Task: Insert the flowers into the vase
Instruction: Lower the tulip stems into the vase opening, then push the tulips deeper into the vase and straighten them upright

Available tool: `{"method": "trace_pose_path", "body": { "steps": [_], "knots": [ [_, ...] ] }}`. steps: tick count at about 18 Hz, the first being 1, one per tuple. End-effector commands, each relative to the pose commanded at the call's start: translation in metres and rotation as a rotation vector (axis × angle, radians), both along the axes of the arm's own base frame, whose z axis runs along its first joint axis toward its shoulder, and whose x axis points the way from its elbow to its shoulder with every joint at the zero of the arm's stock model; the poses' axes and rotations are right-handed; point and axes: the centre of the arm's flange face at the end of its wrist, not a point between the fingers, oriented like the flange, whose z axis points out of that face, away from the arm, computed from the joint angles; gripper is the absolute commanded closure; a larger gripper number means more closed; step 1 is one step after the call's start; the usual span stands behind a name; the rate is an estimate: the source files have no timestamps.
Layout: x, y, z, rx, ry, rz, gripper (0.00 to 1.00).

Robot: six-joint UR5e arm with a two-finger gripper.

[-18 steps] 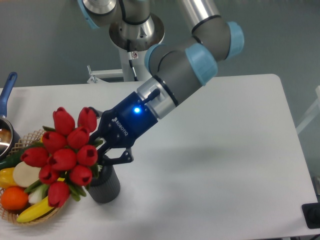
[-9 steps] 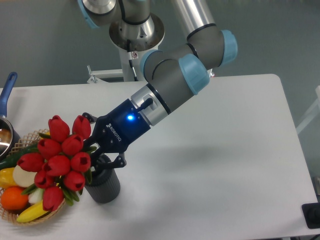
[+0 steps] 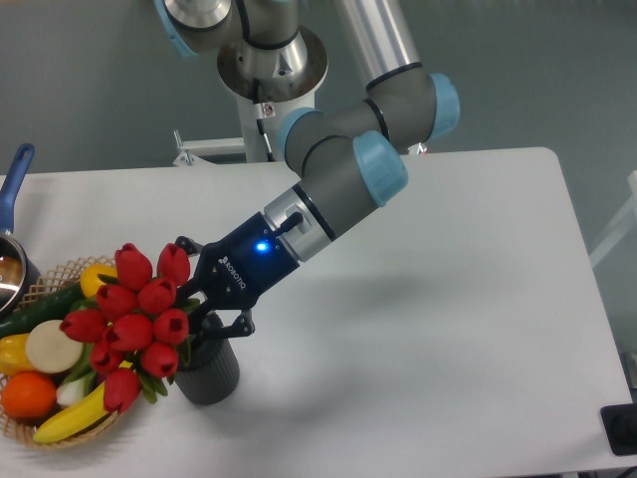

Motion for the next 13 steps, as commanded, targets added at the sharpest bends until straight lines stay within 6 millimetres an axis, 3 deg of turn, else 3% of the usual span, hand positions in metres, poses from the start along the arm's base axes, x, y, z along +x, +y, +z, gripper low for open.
{"method": "trace_pose_path", "body": {
  "steps": [4, 8, 13],
  "knots": [
    [-0.006, -0.005, -0.006, -0.007, 0.003, 0.011, 0.72],
    [-0.008, -0.013, -0.018, -0.002, 0.019, 0.012, 0.55],
    [-0.005, -0.018, -0.032, -0.036, 0.020, 0.019, 0.48]
  ]
}}
